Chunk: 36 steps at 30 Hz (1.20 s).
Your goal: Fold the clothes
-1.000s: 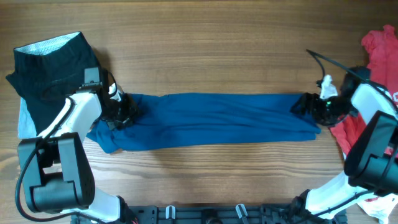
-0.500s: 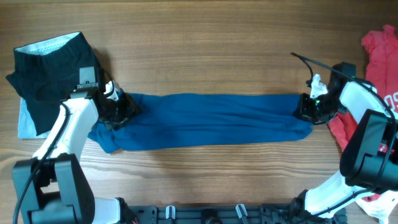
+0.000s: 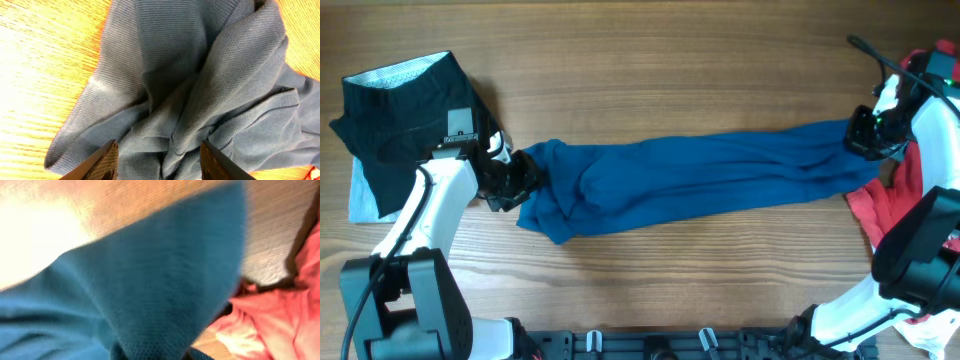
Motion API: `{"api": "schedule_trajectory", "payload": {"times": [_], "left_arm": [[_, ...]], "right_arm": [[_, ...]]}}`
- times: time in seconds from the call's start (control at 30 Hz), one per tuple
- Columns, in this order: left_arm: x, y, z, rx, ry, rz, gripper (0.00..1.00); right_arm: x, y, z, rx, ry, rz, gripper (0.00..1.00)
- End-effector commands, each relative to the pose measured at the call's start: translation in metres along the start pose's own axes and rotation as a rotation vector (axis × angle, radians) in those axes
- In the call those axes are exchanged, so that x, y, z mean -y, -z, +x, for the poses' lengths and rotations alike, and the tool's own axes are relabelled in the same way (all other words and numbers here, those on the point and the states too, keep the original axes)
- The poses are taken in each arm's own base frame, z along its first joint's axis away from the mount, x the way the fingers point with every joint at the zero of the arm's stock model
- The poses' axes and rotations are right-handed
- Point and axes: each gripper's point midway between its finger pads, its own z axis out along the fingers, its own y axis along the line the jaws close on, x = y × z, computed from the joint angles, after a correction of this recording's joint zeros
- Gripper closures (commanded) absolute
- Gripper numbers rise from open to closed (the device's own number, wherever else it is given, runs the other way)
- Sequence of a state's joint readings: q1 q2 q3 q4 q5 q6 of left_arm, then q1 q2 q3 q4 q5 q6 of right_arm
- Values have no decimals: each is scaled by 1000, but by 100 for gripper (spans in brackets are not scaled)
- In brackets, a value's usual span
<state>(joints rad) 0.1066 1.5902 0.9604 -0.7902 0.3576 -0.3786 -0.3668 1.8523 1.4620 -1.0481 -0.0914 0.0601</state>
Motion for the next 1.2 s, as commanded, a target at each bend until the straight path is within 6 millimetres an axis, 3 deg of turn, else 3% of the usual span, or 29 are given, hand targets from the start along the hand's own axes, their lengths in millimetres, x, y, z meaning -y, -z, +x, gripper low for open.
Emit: {"api": "schedule_trajectory", "payload": {"times": [0.0,0.3,0.7,1.03,1.17], "left_arm": [[1,2,3,-2,-12,4,48],[0,2,4,-7,-11,2,47],[0,2,4,-8,-10,2,46],[-1,2,6,-14,-8,-1,46],[-1,2,6,-14,-8,-1,46]], "right_arm": [[-25,-1,4,-16,59,15,96],[-100,-6,33,-64,225,-1,96],[-177,-13,70,-53,413,-14,94],[-210,-13,82,-22,496,-43,85],[-216,-13,85,-22,511,-50,73]]}}
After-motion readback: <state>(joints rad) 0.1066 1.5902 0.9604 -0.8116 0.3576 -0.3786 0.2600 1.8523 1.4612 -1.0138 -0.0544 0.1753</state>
